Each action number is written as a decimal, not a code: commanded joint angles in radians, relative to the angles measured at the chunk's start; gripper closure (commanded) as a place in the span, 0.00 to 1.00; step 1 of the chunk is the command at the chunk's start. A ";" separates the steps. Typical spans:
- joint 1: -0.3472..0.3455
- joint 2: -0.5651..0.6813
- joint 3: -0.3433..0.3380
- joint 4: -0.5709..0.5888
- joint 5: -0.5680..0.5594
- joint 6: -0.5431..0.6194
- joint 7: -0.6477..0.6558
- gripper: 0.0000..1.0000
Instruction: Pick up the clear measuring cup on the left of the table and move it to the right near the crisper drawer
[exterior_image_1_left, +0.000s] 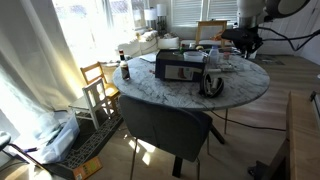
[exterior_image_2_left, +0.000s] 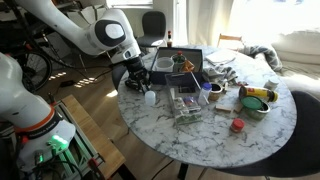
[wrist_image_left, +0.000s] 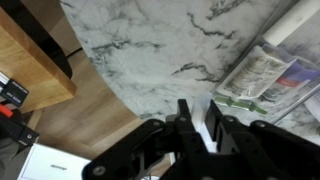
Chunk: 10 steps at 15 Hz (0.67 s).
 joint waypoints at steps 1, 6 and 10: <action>-0.039 0.114 -0.001 0.021 -0.093 0.133 0.060 0.95; -0.039 0.265 -0.033 0.079 -0.176 0.196 0.084 0.95; -0.024 0.361 -0.068 0.155 -0.287 0.190 0.155 0.95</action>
